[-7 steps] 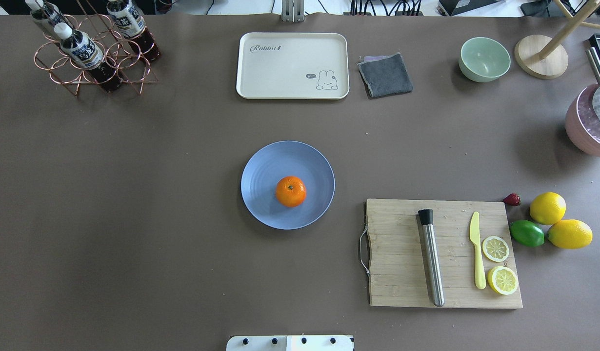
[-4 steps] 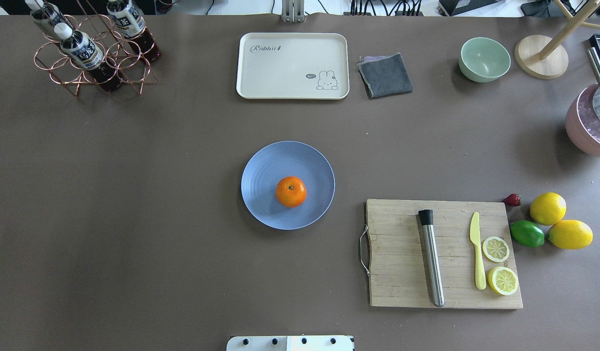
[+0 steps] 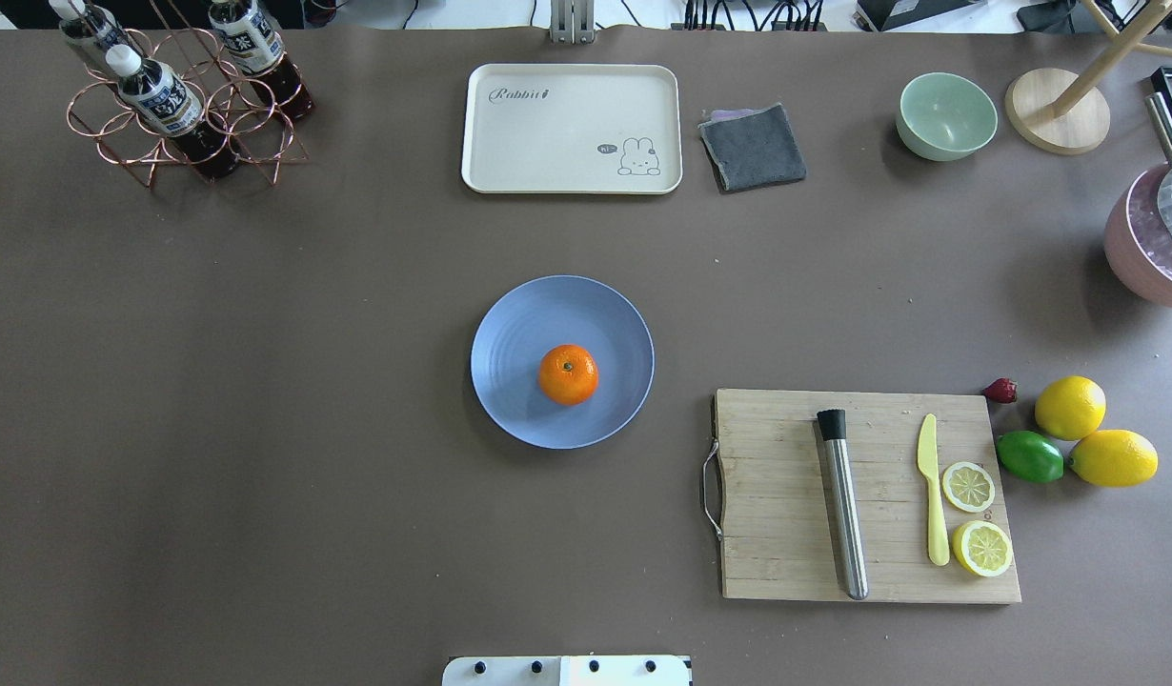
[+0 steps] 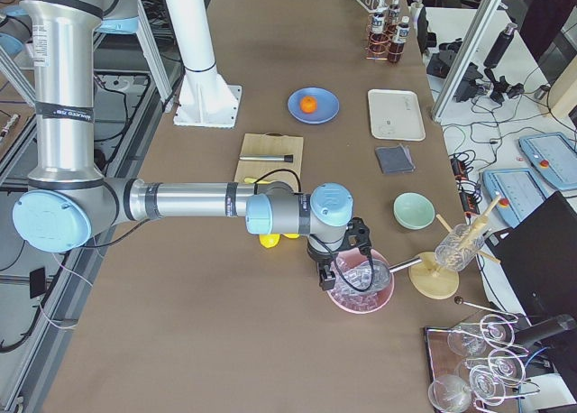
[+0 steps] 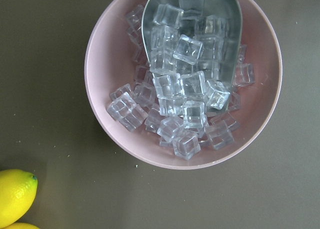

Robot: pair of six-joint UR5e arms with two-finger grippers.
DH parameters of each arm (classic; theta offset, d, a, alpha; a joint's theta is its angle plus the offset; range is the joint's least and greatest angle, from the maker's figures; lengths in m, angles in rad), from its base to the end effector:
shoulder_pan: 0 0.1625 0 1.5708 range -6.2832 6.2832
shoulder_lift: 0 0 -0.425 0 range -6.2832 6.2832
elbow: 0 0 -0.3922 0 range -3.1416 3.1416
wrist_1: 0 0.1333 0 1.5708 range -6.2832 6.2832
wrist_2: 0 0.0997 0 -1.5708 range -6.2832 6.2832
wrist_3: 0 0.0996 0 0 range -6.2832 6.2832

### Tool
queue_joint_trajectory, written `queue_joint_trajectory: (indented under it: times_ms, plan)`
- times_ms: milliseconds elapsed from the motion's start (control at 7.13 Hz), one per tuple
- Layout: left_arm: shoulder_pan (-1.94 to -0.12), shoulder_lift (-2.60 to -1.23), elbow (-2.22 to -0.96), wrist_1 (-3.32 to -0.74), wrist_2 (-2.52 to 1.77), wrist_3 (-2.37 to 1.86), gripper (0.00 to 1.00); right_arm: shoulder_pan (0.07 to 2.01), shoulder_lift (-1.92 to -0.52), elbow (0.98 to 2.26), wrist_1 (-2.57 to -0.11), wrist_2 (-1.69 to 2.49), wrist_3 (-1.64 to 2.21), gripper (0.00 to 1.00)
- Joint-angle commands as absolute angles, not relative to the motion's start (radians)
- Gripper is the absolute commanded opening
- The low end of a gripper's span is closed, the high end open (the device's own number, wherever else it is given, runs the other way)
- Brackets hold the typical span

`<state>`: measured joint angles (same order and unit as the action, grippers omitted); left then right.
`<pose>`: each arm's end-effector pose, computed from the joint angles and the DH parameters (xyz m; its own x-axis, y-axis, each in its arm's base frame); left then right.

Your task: Pick orange to plate

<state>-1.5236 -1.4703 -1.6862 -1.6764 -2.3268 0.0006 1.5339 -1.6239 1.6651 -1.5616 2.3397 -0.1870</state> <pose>-0.0433 -0.4598 0.6395 0.7229 0.1173 -0.6810 -0.0473 0.9916 0.1206 0.0466 -0.4745 0.6372 0.6975 -0.2460 0.6730 0.1695 0.9692 0.1786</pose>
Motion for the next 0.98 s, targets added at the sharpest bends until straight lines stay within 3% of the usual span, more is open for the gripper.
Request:
queue_joint_trajectory:
  times_ms: [0, 841]
  plan:
    - [-1.523, -1.465, -1.689, -1.686, -2.324, -0.001, 0.98, 1.534, -1.623, 1.664, -1.562, 2.339, -0.184, 1.0]
    - [-1.519, -1.465, -1.686, -1.755, -2.316, -0.002, 0.98, 1.532, -1.618, 1.661, -1.557, 2.348, -0.172, 1.0]
